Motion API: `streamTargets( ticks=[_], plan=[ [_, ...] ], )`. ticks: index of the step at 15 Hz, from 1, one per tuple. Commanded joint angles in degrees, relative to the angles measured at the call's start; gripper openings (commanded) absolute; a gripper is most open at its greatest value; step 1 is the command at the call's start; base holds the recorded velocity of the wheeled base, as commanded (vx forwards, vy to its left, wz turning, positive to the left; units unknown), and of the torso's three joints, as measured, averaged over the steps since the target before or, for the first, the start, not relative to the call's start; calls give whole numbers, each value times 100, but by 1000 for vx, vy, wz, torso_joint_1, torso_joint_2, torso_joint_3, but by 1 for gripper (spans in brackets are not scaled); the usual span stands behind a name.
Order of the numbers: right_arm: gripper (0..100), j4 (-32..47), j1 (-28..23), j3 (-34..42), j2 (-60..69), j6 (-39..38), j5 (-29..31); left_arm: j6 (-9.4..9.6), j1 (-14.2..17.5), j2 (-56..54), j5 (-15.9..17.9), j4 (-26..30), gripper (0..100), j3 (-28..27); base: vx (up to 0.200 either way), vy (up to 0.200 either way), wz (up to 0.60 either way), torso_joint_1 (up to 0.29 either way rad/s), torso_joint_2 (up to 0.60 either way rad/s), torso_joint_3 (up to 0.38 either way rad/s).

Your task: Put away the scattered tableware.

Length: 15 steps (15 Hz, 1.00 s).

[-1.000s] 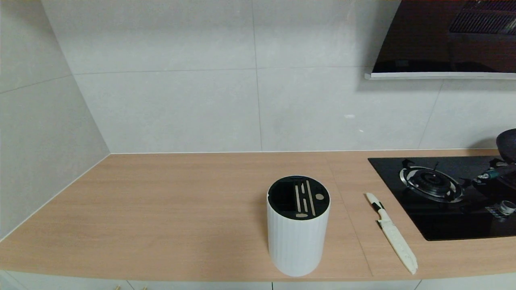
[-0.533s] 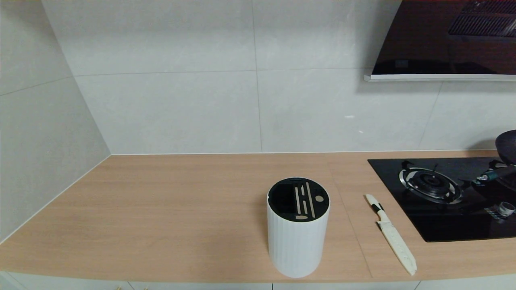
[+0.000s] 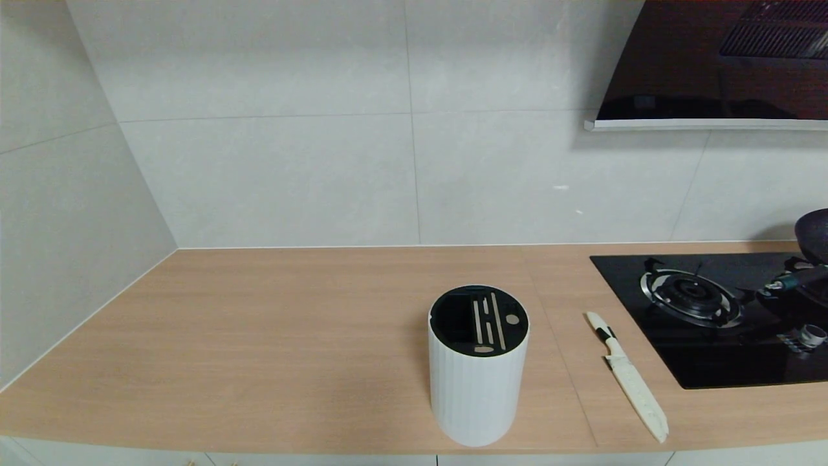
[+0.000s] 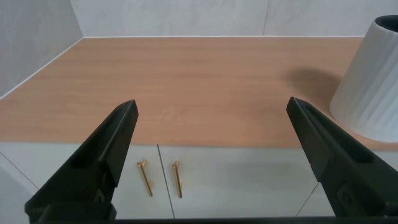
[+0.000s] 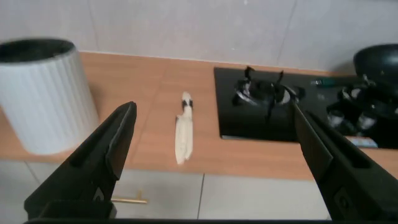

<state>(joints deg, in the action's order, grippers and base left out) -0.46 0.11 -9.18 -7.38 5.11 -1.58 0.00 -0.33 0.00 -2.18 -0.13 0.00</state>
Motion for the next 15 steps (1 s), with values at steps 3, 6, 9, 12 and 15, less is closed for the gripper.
streamTargets(
  ticks=[3,6,9,12,15],
  plan=[
    [100,-6,323,-1464,-3719,-27,-246,-18,-2,0,-2,5,100,0,0,0,0,0,0,0],
    [100,-68,675,-1947,-5468,-45,-158,-9,-2,0,-2,5,100,0,0,0,0,0,0,0],
    [100,-543,789,-2105,-6566,-54,-158,-9,-2,0,-2,5,100,0,0,0,0,0,0,0],
    [100,-1905,771,-2167,-8245,-54,-70,-9,-2,0,-2,5,100,0,0,0,0,0,0,0],
    [100,-2564,754,-2413,-9519,-115,158,0,-2,0,-2,5,100,0,0,0,0,0,0,0]
  ],
)
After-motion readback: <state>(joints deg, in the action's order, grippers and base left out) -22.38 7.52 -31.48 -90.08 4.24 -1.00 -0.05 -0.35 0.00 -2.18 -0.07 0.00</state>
